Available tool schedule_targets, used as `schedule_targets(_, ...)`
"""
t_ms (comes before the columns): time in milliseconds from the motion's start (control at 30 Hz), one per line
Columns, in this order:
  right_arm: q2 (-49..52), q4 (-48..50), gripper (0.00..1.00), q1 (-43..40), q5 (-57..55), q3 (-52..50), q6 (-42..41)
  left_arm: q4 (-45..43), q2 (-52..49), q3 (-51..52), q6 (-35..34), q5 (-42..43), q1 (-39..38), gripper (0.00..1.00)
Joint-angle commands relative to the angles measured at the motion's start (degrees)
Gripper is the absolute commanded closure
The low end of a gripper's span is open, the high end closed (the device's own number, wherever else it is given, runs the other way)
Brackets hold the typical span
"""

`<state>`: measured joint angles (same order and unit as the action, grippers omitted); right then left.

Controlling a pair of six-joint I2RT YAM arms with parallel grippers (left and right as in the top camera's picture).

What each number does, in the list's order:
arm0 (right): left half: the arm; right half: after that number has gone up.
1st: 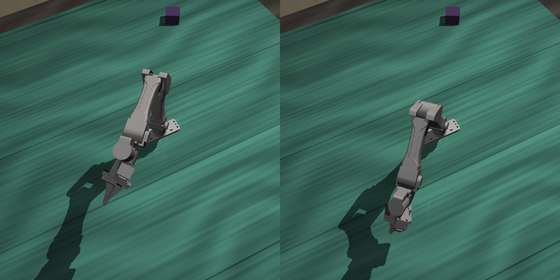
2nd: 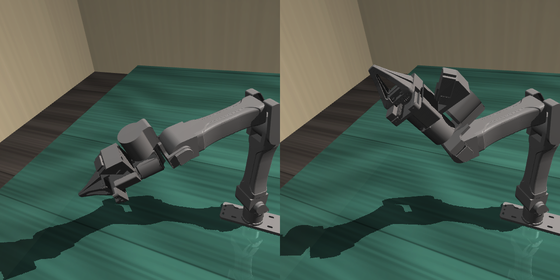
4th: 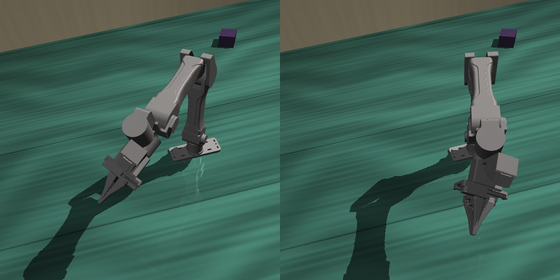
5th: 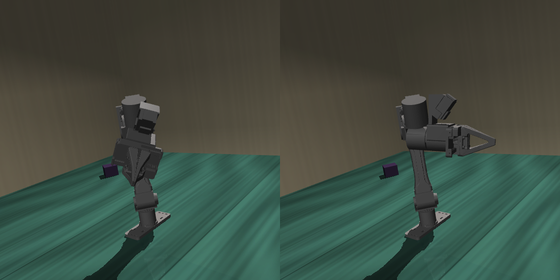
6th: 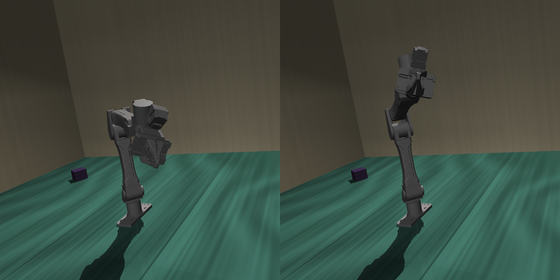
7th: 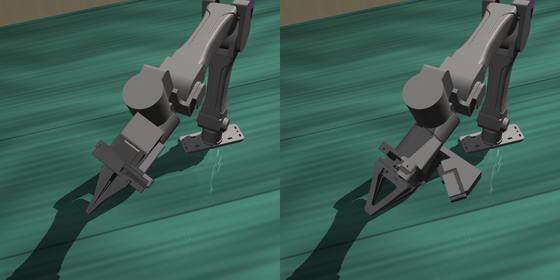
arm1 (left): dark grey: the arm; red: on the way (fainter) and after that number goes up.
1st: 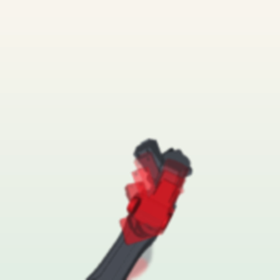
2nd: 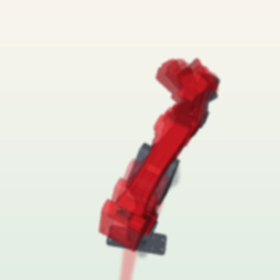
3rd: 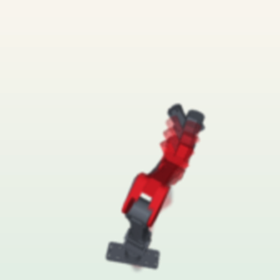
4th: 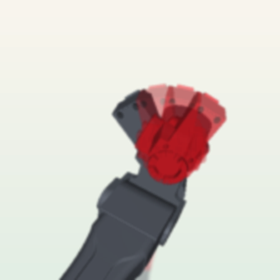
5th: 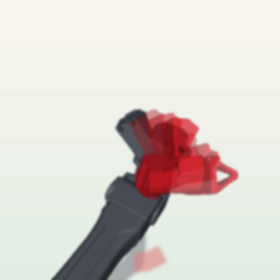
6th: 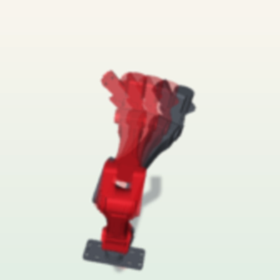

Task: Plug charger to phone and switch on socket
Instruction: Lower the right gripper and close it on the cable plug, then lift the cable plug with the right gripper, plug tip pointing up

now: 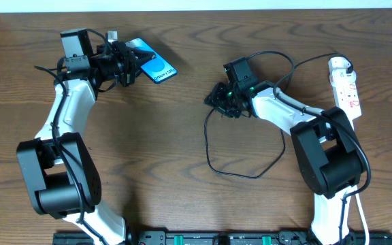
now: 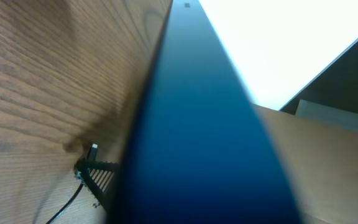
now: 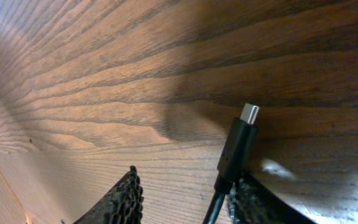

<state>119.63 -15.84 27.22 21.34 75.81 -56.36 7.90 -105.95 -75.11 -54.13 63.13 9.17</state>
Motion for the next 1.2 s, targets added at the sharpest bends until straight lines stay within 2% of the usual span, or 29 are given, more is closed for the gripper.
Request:
schedule_targets(0,2.51,-0.24,0.59,0.57,0.20,0.94,0.72,-0.22,0.72,-0.33,0.74,2.25,0.13,0.93)
schedule_targets(367,2.62,0.35,0.78,0.46,0.59,0.96,7.28,-0.20,0.72,-0.28,0.74,2.27,0.13,0.93)
schedule_targets(567,2.58,1.29,0.96,-1.18,6.43,0.98,17.86,-0.20,0.72,-0.24,0.74,2.27,0.13,0.93)
schedule_targets(667,2.51,0.87,0.99,-3.26,11.93,1.20,23.91,-0.20,0.72,-0.24,0.74,2.27,0.13,0.93)
schedule_targets(767,2.51,-6.34,0.99,-5.95,14.60,3.74,31.89,-0.22,0.72,-0.24,0.76,2.27,0.13,0.93)
schedule_targets(833,2.49,-15.02,0.99,-7.41,13.55,7.17,39.58,-0.20,0.72,-0.24,0.76,2.27,0.13,0.93)
schedule_targets(933,2.51,-28.30,0.99,-7.65,4.98,13.42,49.66,-0.22,0.72,-0.22,0.76,2.27,0.13,0.93)
schedule_targets(1000,2.51,-33.48,0.99,-6.88,-0.72,16.41,53.62,-0.22,0.72,-0.22,0.76,2.27,0.13,0.93)
schedule_targets(1167,2.64,-37.44,0.99,-3.85,-6.51,18.16,61.79,-0.22,0.72,-0.22,0.76,2.27,0.13,0.93)
